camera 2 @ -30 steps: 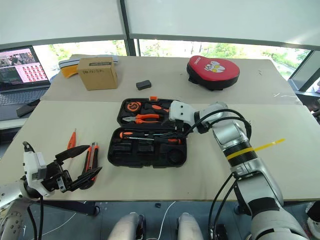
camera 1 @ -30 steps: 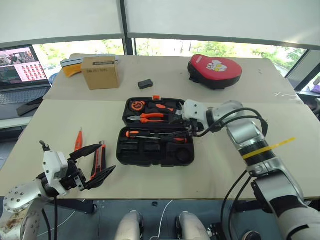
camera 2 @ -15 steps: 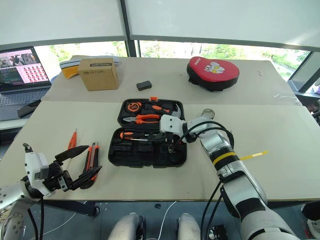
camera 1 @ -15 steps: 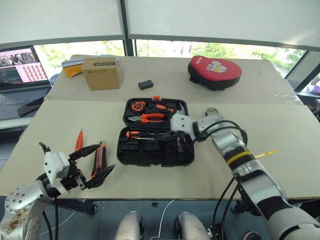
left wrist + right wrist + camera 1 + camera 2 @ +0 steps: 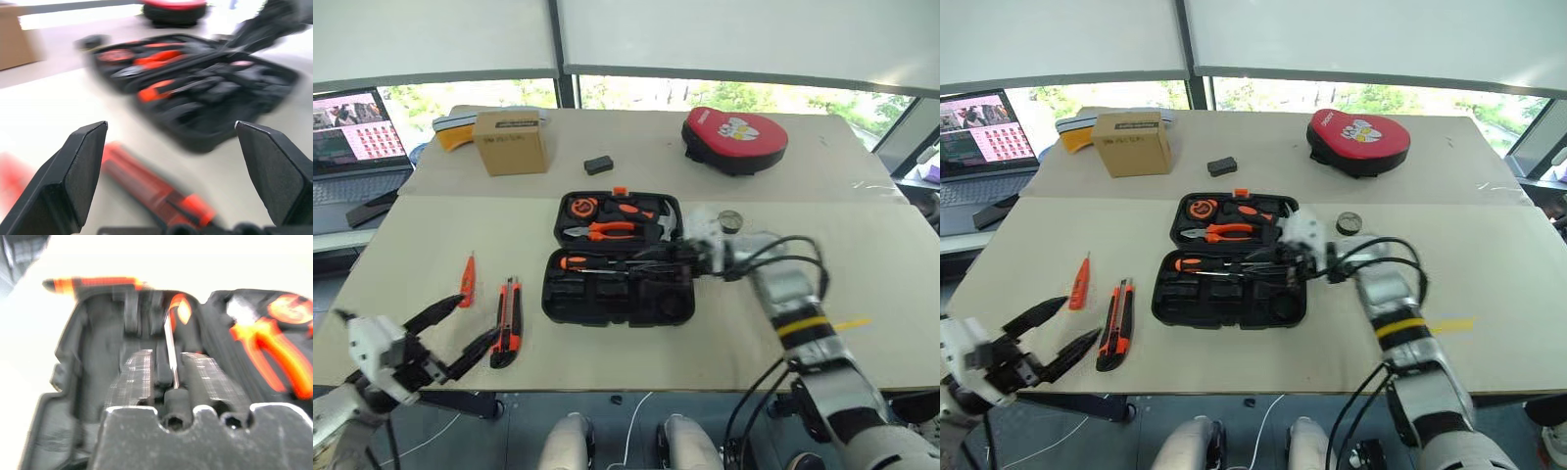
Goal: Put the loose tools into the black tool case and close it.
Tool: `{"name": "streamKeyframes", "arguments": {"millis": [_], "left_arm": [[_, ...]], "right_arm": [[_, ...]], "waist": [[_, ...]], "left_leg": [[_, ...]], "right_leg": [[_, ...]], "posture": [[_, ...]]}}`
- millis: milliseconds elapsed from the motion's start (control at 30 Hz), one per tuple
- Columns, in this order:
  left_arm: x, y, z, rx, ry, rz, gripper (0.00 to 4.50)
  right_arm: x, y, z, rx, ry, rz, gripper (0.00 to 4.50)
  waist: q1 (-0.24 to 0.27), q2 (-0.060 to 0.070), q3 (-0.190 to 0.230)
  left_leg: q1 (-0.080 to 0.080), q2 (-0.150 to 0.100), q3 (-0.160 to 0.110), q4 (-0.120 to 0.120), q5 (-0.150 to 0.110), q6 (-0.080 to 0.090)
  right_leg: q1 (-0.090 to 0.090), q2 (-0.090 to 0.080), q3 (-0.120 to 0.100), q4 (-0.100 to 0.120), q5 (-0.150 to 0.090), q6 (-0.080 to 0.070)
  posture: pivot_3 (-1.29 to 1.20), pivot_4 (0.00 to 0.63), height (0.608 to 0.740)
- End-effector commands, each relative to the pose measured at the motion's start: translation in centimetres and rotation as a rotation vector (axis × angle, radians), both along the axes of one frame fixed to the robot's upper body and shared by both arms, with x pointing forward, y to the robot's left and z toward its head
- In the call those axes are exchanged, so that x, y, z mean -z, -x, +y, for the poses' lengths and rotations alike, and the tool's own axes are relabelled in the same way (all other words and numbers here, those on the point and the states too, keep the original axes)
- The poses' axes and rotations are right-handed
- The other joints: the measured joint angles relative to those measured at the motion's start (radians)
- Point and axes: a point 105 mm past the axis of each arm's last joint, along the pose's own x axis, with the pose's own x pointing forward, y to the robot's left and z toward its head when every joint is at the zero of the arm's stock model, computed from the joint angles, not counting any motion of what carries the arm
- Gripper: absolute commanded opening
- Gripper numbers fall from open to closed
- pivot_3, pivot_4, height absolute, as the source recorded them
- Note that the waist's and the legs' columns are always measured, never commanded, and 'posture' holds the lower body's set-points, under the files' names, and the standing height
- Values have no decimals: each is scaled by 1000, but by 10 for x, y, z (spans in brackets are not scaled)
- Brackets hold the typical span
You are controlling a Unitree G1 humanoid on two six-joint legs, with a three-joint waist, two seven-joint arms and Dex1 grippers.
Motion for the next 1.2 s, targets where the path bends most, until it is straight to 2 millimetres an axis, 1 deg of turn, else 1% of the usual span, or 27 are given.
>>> {"name": "streamKeyframes", "arguments": {"millis": [33,67,100,133,167,200,233,267,333,400,500,600,633,667,700,767,867,900,967,1000,1167,1200], "left_arm": [[0,19,35,-189,0,15,4500],[4,28,49,-267,8,35,4500],[7,39,65,-355,-1,44,4500],[10,49,78,-427,-12,56,4500],[15,56,89,-498,-27,83,4500],[19,60,96,-539,-38,103,4500],[23,63,102,-580,-33,132,4500],[28,65,106,-601,-26,160,4500],[31,64,109,-612,5,197,4500],[29,57,110,-608,22,209,4500],[19,39,106,-556,83,223,4500],[6,5,96,-527,120,277,4500],[-4,-13,83,-474,147,281,4500],[-10,-23,74,-434,165,284,4500],[-13,-36,66,-426,147,305,4500],[-7,-58,55,-448,110,381,4500],[-1,-82,41,-476,97,447,4500],[4,-88,36,-482,86,487,4500],[10,-96,31,-495,51,530,4500],[12,-100,33,-525,37,538,4500],[22,-118,28,-574,44,581,4500],[27,-121,26,-576,33,593,4236]], "right_arm": [[-16,17,-31,46,-71,-65,2841],[-14,22,-43,64,-82,-77,3203],[-14,32,-56,68,-133,-107,3240],[-11,40,-67,83,-162,-116,3872],[0,49,-77,99,-125,-124,3894],[8,54,-82,108,-91,-126,4179],[11,58,-87,118,-105,-94,4469],[10,59,-91,144,-133,-89,4469],[5,62,-92,173,-208,-89,4469],[1,67,-85,162,-236,-131,4469],[-9,75,-71,124,-261,-182,4469],[-27,76,-57,96,-304,-230,4469],[-32,75,-51,81,-312,-238,4469],[-35,75,-48,73,-316,-240,4469],[-37,74,-45,63,-322,-242,4469],[-39,73,-37,37,-328,-238,4469],[-40,71,-29,12,-335,-233,4469],[-40,71,-26,3,-334,-233,4469],[-40,72,-23,-11,-331,-234,4469],[-41,71,-22,-12,-331,-235,4469],[-43,70,-22,-8,-334,-242,4469],[-43,70,-23,-6,-334,-241,4495]], "waist": [[1,0,0],[-2,-1,0],[-2,0,0],[-1,-1,0],[0,-1,0],[0,-1,0],[0,-1,0],[0,-1,0],[0,-1,0],[-1,-2,0],[1,-3,0],[6,-3,0],[8,-3,0],[12,-3,0],[13,-4,0],[15,-4,0],[13,-4,0],[11,-5,0],[5,-5,0],[0,-5,0],[1,-5,1],[1,-5,1]], "left_leg": [[0,0,1,0,0,0],[0,0,0,0,0,0],[1,1,1,0,0,0],[1,1,1,0,0,0],[1,1,1,0,0,0],[1,1,1,0,-1,0],[1,1,1,0,-1,0],[1,0,1,0,-2,0],[1,0,3,1,-2,1],[1,1,2,1,-2,0],[3,2,1,1,-2,-2],[3,2,1,1,-1,-2],[3,2,1,1,-1,-2],[3,2,1,1,-1,-2],[3,1,1,1,0,-2],[3,1,0,1,0,-3],[4,0,1,1,0,-3],[4,0,0,1,0,-3],[3,0,0,0,0,-3],[3,0,0,0,0,-3],[3,0,0,0,0,-3],[3,0,0,0,0,-4]], "right_leg": [[0,0,0,0,0,0],[0,0,-1,0,0,0],[0,1,0,0,0,0],[-1,1,1,0,0,0],[0,2,0,0,0,-1],[0,3,0,-1,-1,0],[0,3,0,-2,-1,0],[0,2,0,-2,-2,1],[0,2,1,-2,-2,1],[0,3,1,-1,-2,1],[0,4,1,0,-1,0],[0,3,1,1,-2,0],[0,3,1,1,-1,0],[0,3,1,1,-1,0],[0,3,1,2,-1,0],[1,3,1,2,-1,0],[2,3,2,3,0,1],[1,4,2,3,0,1],[0,4,3,3,0,1],[0,5,2,3,0,1],[0,5,2,3,0,1],[0,4,2,3,0,1]], "posture": [[0,150,740],[0,150,740],[0,150,740],[0,150,740],[0,150,740],[0,150,740],[0,150,740],[0,150,740],[0,150,740],[0,150,740],[0,150,740],[0,150,740],[0,150,740],[0,150,740],[0,150,740],[0,150,740],[0,150,740],[0,150,740],[0,150,740],[0,150,740],[0,150,740],[0,150,740]]}}
